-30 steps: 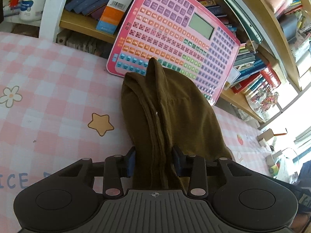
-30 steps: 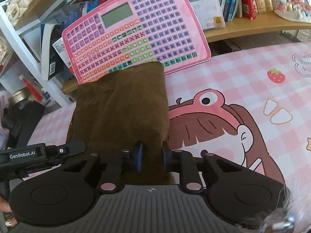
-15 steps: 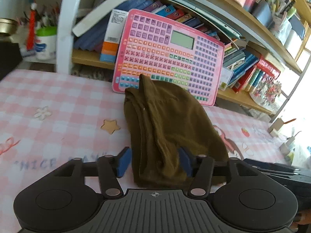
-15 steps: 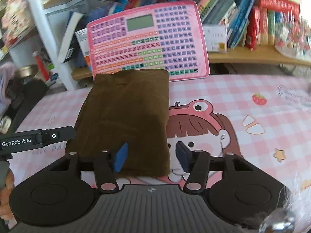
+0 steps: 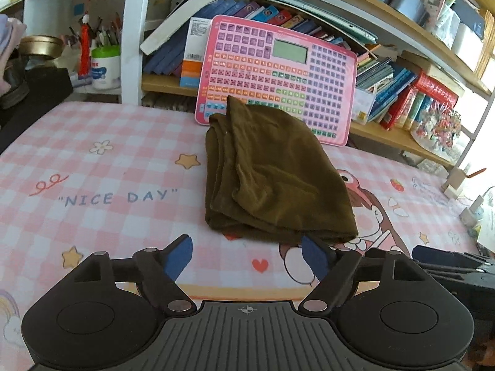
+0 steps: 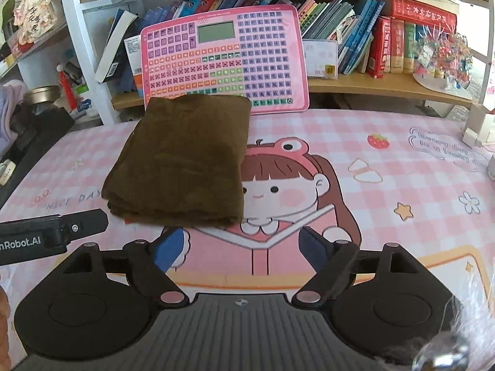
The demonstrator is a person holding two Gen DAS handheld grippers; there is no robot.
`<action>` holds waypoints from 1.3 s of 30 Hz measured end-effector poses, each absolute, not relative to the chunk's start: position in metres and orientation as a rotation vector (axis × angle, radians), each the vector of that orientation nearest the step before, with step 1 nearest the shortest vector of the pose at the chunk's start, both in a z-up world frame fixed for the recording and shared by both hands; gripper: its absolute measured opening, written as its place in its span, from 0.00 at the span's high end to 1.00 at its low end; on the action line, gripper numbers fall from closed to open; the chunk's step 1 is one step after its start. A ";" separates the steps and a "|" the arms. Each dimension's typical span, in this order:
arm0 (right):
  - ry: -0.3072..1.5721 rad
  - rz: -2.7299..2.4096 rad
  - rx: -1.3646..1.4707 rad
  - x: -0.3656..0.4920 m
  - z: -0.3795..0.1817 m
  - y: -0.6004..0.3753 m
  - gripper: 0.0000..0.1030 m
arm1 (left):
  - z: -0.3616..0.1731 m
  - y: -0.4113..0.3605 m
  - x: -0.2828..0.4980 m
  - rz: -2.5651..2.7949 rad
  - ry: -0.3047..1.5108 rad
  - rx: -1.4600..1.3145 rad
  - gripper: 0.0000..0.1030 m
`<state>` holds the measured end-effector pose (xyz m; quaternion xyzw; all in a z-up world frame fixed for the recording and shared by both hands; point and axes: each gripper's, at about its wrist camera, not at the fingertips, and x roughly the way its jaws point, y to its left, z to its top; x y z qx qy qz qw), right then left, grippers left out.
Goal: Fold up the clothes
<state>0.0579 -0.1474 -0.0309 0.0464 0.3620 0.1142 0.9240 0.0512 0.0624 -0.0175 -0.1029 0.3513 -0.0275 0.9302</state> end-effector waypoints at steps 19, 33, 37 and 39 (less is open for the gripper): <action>0.737 0.249 0.066 0.037 -0.028 -0.161 0.18 | -0.018 0.037 0.024 -0.003 0.724 -0.159 0.07; 0.731 0.151 0.070 0.023 -0.026 -0.148 0.14 | -0.020 0.051 0.022 -0.024 0.737 -0.115 0.00; 0.735 0.134 0.072 0.021 -0.026 -0.145 0.13 | -0.021 0.052 0.022 -0.015 0.739 -0.084 0.00; 0.732 0.126 0.075 0.020 -0.026 -0.145 0.11 | -0.022 0.052 0.022 -0.008 0.742 -0.066 0.00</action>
